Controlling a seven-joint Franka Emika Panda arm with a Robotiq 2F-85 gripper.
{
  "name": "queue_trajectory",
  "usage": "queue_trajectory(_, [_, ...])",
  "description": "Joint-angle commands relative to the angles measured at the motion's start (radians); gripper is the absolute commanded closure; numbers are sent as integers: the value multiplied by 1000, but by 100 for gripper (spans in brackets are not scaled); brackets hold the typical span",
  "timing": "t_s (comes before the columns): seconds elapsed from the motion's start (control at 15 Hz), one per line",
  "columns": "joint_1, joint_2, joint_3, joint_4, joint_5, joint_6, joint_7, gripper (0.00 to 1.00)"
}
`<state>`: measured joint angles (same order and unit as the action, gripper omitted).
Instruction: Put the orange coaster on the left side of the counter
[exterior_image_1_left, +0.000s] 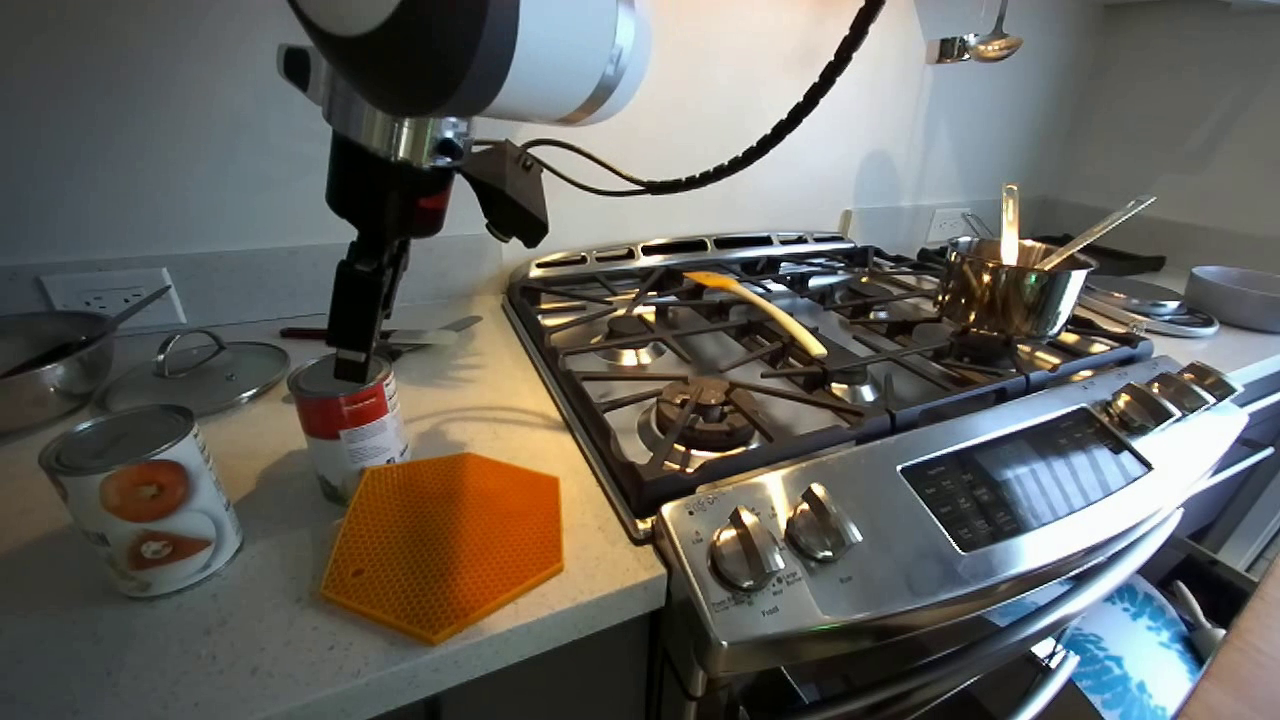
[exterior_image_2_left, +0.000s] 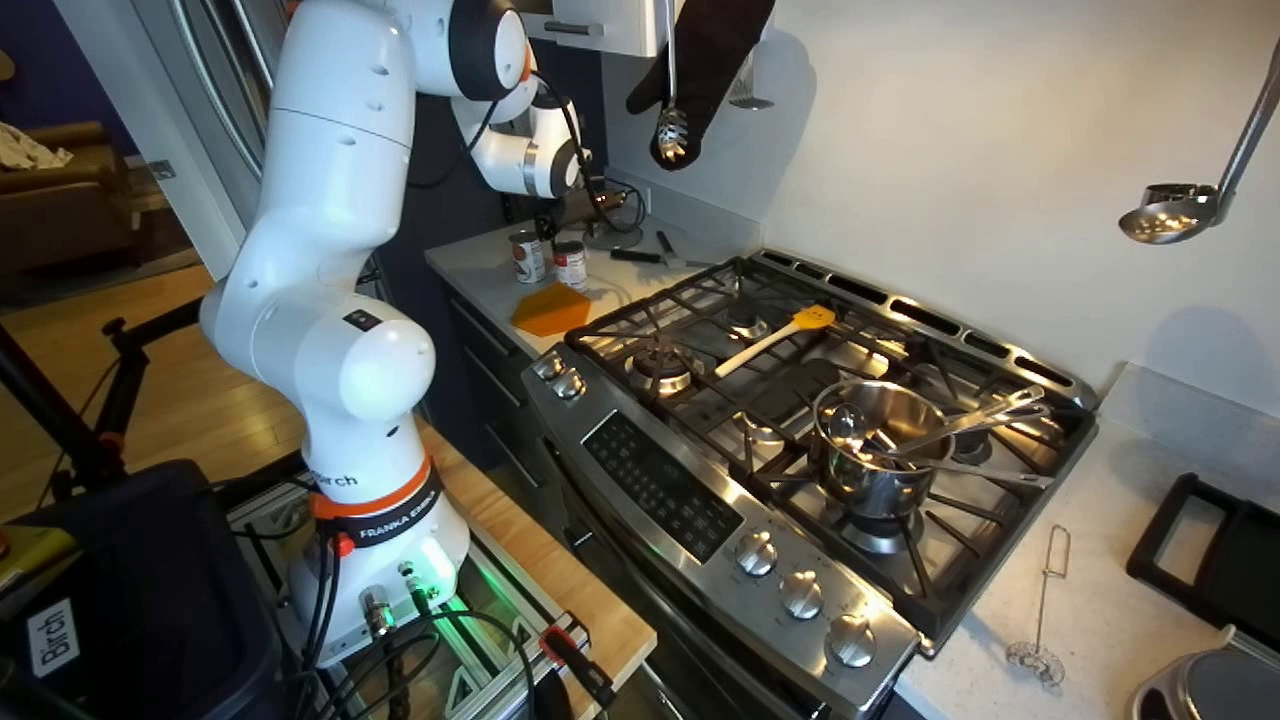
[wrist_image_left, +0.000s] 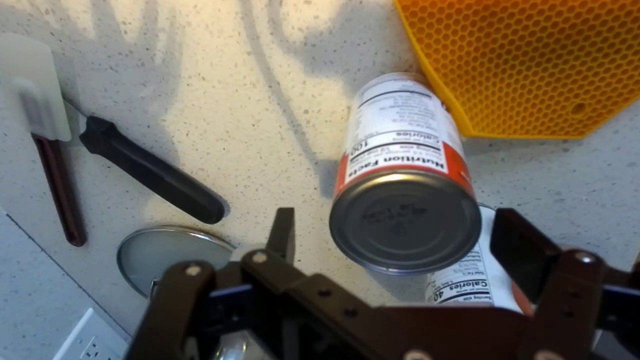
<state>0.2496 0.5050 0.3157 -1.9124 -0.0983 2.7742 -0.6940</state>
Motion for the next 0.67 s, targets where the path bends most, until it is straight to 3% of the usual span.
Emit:
queue_trajectory(0.0, [10, 62, -2, 50, -42, -7, 46, 0])
queue_trajectory(0.4, [6, 121, 11, 96, -40, -16, 45, 0])
queue_trajectory(0.53, [3, 142, 19, 113, -37, -17, 39, 26])
queue_trajectory(0.6, [7, 151, 16, 122, -43, -17, 39, 32])
